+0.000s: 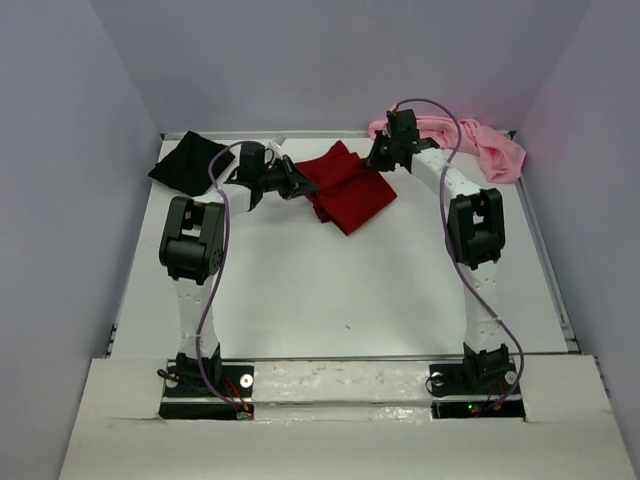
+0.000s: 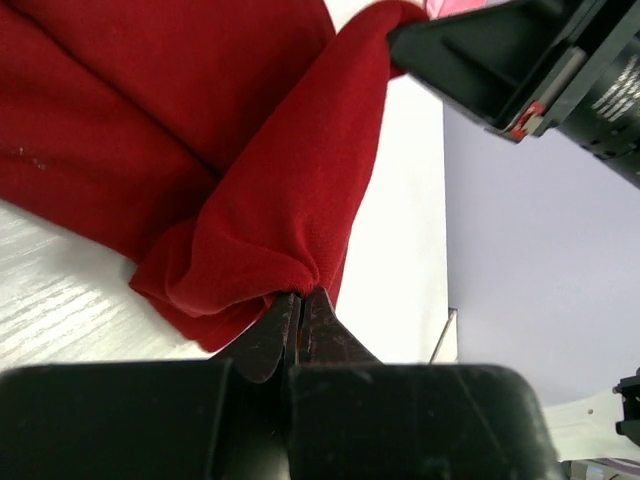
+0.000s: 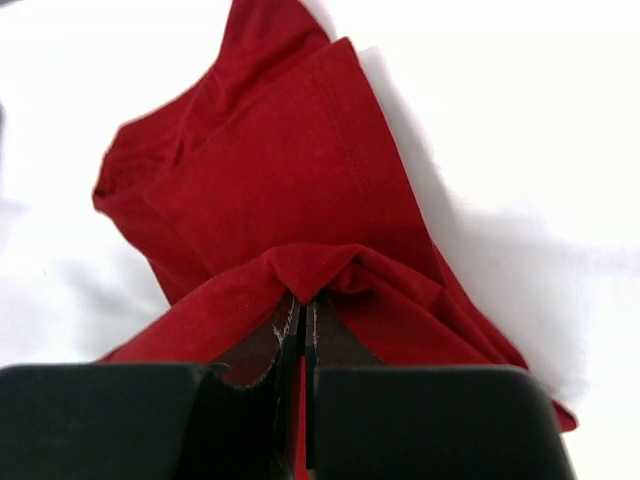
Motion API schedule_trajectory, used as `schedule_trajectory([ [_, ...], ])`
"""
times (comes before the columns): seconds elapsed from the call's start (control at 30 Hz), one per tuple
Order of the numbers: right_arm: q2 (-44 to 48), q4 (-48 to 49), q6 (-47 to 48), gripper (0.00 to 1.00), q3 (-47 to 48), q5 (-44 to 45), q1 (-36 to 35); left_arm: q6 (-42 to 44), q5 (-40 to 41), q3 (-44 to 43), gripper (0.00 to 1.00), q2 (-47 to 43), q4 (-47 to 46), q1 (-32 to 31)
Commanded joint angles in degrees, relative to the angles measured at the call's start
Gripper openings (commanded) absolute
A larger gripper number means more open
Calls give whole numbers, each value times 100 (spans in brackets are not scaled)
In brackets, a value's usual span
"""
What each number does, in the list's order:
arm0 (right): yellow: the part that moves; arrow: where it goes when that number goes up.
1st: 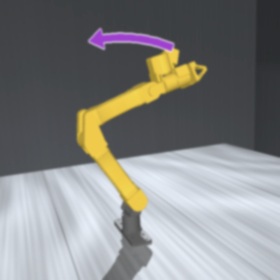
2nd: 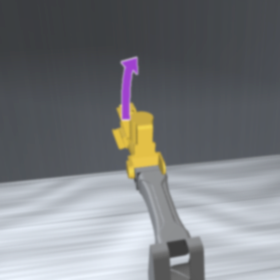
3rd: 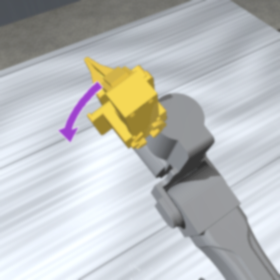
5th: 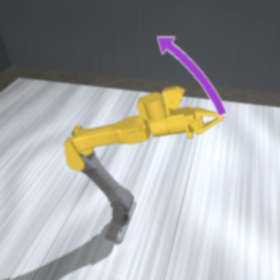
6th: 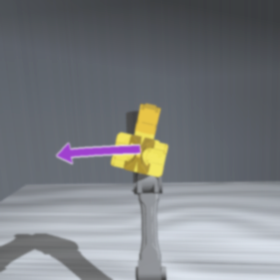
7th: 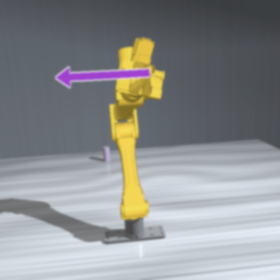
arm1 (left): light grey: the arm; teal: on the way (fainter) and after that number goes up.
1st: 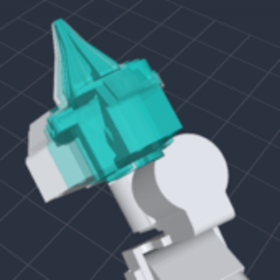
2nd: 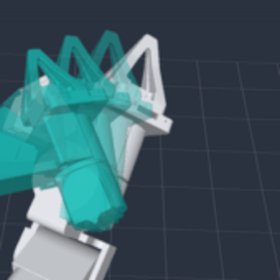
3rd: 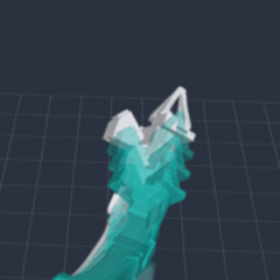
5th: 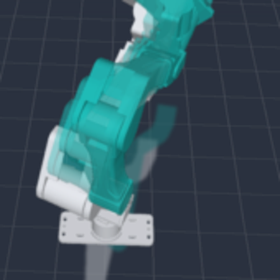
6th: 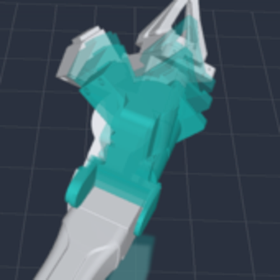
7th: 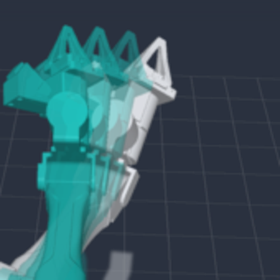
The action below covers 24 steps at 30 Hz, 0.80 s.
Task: Fold and stack the t-shirts
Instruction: Fold the tshirt
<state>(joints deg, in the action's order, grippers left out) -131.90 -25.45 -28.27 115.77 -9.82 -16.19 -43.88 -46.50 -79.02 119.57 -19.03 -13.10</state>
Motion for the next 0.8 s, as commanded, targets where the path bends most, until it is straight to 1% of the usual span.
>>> schedule_trajectory([
  [0.0,-248,620,59,0,684,-19,36,46,-158,-307,0,101,-119,1],
  [0.1,-529,673,15,0,921,-90,36,2,-96,-368,0,225,-154,1],
  [0.13,-591,682,-20,4,982,-116,36,-7,-87,-368,0,251,-163,1],
  [0.17,-653,699,-73,15,1035,-168,36,-24,-79,-368,0,295,-163,1],
  [0.23,-802,735,-108,23,1132,-283,36,-24,-78,-359,0,321,-172,1],
  [0.27,-846,787,-126,31,1150,-344,36,-24,-78,-316,0,339,-172,1],
  [0.3,-873,796,-178,42,1167,-466,36,-24,-78,-289,0,330,-172,1],
  [0.37,-943,849,-266,53,1194,-538,36,-16,-35,-149,0,304,-180,1],
  [0.4,-952,884,-301,61,1177,-564,36,11,-26,-114,0,269,-180,9],
  [0.47,-952,971,-310,65,1150,-634,36,28,1,18,0,242,-180,1],
  [0.5,-943,981,-363,70,1159,-635,36,37,9,53,0,225,-180,1],
  [0.53,-917,1016,-363,72,1141,-652,36,46,27,115,0,225,-180,1],
  [0.77,-653,1148,-328,73,904,-644,36,81,124,168,0,234,-180,1],
])
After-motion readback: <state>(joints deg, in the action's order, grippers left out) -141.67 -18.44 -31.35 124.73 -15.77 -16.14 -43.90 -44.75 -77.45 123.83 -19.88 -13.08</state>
